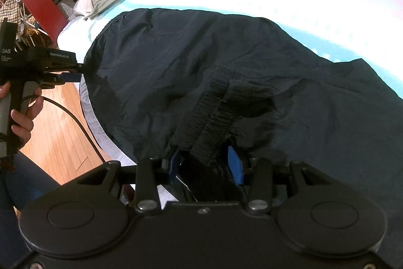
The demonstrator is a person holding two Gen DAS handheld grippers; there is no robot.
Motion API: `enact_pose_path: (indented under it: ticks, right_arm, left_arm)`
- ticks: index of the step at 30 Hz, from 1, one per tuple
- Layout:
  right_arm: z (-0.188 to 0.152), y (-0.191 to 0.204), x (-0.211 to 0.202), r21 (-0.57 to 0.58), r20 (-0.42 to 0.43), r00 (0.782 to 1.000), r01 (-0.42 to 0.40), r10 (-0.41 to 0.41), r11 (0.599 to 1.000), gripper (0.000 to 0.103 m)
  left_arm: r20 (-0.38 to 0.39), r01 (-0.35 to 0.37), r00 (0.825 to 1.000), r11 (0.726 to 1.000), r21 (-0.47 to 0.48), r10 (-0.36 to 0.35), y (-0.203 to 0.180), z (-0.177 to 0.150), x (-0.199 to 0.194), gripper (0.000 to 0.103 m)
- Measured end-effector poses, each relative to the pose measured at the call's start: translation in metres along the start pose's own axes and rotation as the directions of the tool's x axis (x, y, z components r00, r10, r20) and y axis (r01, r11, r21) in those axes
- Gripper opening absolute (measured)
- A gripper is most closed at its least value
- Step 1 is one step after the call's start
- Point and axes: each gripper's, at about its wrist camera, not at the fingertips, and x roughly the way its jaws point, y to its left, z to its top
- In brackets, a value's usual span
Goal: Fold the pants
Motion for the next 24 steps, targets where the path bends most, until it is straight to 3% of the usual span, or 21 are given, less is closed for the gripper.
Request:
enact_pose_path:
  ticks: [7,16,24]
  right_arm:
    - [0.000,0.003,0.001,-0.005,0.000,1.000,0.008,-0.008,1.000,0.053]
    - [0.001,0.001,0.001,0.001,-0.003,1.000,-0.001,0.001,1.000,0.053]
    - [0.000,0.003,0.001,-0.005,-0.003,1.000,0.005,-0.005,1.000,0.053]
  left_arm:
    - [-0.044,0.022,0.999,0.994,-0.107,-0.027,0.012,0.012,0.020,0.036]
    - [-0.011,0.059,0.998,0.990,-0.129,-0.061,0.016,0.011,0.009,0.038]
    - [-0.001,0.130,0.991,0.955,-0.267,-0.135,0.036,0.015,0.005,0.038]
